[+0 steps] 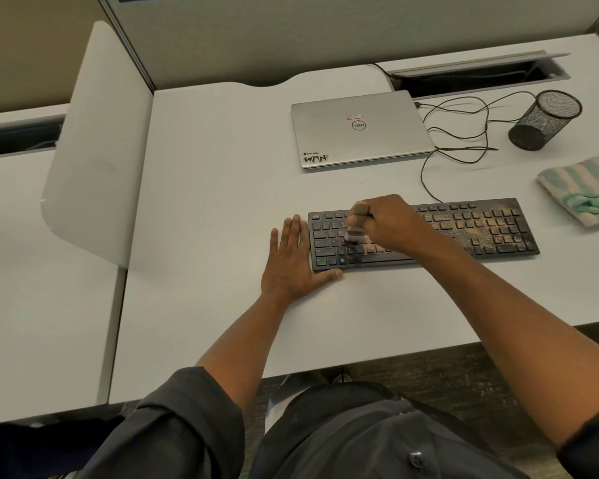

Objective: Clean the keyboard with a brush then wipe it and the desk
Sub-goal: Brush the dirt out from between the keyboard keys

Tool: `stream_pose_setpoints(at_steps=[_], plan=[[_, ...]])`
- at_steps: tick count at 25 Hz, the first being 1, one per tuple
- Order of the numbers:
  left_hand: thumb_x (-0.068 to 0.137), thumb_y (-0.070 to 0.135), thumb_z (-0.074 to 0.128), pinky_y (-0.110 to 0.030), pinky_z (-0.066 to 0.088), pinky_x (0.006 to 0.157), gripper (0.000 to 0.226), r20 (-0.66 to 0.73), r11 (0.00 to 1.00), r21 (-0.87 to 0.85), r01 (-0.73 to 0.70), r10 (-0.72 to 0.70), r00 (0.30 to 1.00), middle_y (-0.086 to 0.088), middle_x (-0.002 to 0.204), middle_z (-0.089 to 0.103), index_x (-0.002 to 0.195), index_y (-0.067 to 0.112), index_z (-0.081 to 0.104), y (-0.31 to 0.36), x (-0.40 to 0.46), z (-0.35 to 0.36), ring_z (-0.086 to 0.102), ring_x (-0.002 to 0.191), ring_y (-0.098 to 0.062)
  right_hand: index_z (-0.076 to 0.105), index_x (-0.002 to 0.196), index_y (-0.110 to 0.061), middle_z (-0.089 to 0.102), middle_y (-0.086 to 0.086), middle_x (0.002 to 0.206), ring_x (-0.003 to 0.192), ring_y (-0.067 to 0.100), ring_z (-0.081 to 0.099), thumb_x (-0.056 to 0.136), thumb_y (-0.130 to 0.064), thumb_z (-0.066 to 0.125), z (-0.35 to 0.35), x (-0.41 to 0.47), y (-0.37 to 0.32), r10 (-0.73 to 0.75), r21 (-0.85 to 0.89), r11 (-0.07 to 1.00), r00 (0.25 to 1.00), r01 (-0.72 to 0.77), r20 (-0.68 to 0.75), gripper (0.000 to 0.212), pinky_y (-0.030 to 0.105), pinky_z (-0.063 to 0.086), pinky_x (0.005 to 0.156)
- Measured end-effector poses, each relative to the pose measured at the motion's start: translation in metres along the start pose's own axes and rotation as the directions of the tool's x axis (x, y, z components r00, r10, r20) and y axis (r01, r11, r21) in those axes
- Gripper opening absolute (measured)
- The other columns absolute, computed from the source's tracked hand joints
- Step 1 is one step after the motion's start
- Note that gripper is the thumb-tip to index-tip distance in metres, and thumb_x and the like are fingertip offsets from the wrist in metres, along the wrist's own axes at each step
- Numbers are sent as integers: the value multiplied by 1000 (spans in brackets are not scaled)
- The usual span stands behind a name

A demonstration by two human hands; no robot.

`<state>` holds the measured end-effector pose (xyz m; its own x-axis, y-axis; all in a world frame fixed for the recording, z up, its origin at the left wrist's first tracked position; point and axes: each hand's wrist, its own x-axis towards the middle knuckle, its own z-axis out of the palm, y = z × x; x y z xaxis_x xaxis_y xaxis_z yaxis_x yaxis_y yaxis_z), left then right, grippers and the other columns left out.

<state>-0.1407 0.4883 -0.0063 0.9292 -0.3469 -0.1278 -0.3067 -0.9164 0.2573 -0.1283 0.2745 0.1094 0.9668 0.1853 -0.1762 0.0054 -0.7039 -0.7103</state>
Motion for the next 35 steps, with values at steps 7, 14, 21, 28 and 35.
stream_pose_setpoints(at_steps=[7, 14, 21, 28, 35], plan=[[73, 100, 26, -50, -9, 125, 131, 2, 1000, 8, -4, 4, 1000, -12, 169, -12, 161, 7, -5, 0, 0, 1, -20, 155, -22, 74, 89, -4, 72, 0, 83, 76, -11, 65, 96, -1, 58, 12, -10, 10, -22, 46, 999, 996, 26, -90, 18, 7, 50, 73], [71, 101, 16, -50, -9, 125, 133, 11, 1000, 18, -5, 5, 1000, -13, 169, -13, 161, 6, -6, 1, -1, -1, -19, 155, -23, 75, 88, -19, 69, -19, 71, 60, -6, 58, 97, -7, 59, 22, -3, 11, 19, 200, 980, 997, -3, -74, 22, 17, 45, 63], [72, 100, 21, -51, -9, 125, 132, 23, 1000, 9, -7, 7, 1000, -13, 169, -15, 161, 6, -8, 1, -1, -2, -22, 154, -23, 78, 98, -17, 75, -10, 92, 76, -12, 63, 96, -12, 63, 20, -20, 10, -73, 135, 984, 957, 114, -281, 17, 7, 44, 68], [73, 100, 21, -50, -11, 125, 132, 26, 1000, 17, -18, 17, 1000, -15, 169, -15, 161, 5, -7, 0, -1, -4, -21, 155, -24, 78, 99, -15, 74, -9, 91, 75, -6, 61, 89, -13, 70, 50, -36, 21, -71, -38, 997, 841, 61, -537, 13, 5, 41, 69], [75, 99, 14, -50, -11, 125, 129, 21, 999, 8, -33, 33, 999, -14, 168, -16, 161, 5, -8, -2, 0, -4, -23, 154, -24, 71, 119, -13, 73, 5, 105, 93, 18, 68, 92, -25, 62, 89, -37, 11, -151, -107, 987, 895, 117, -420, 31, 36, 56, 86]])
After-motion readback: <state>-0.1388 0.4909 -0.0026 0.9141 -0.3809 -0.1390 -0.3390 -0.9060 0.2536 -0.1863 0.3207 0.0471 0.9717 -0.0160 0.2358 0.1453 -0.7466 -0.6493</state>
